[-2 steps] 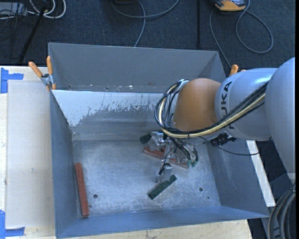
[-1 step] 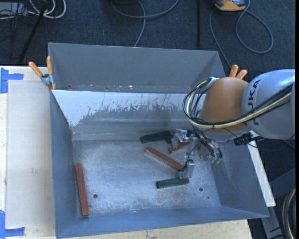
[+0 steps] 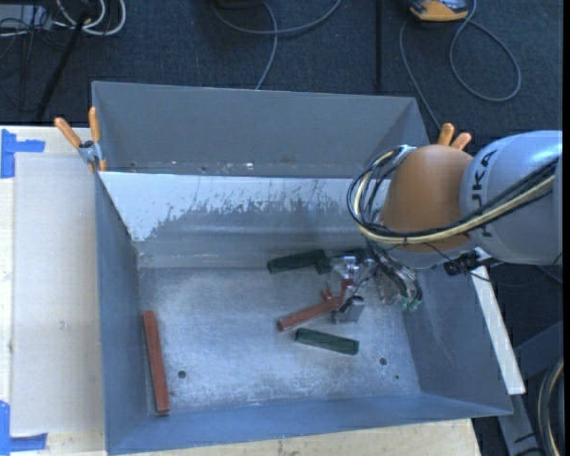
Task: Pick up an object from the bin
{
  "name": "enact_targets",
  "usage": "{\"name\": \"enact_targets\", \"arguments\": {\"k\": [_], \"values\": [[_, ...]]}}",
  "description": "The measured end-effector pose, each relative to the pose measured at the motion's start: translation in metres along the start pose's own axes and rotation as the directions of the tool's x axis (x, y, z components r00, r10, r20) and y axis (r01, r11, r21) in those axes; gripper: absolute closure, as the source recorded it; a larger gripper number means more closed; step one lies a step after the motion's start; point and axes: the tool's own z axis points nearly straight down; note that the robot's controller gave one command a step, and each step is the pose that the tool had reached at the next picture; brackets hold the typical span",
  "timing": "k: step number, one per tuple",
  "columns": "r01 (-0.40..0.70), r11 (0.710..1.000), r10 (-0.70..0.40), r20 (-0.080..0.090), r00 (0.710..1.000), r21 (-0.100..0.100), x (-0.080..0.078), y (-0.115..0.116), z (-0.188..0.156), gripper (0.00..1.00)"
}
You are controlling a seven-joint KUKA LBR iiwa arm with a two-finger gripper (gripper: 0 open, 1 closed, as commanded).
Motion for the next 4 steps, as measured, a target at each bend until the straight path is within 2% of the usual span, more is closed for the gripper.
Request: {"name": "enact_targets", "arguments": {"k": [1,2,3,4], "values": [[-0.011,1.000,0.011,0.000,1.000,0.001,-0.006,-0.009,-0.083,1.00],[-0.013,1.000,0.013,-0.009,1.000,-0.001,-0.003,-0.009,-0.078,0.00],[-0.151,0.989,0.151,-0.022,0.988,0.001,0.086,0.016,0.008,0.00],[-0.151,0.988,0.151,-0.013,0.988,0.001,0.082,0.015,0.004,1.00]]}}
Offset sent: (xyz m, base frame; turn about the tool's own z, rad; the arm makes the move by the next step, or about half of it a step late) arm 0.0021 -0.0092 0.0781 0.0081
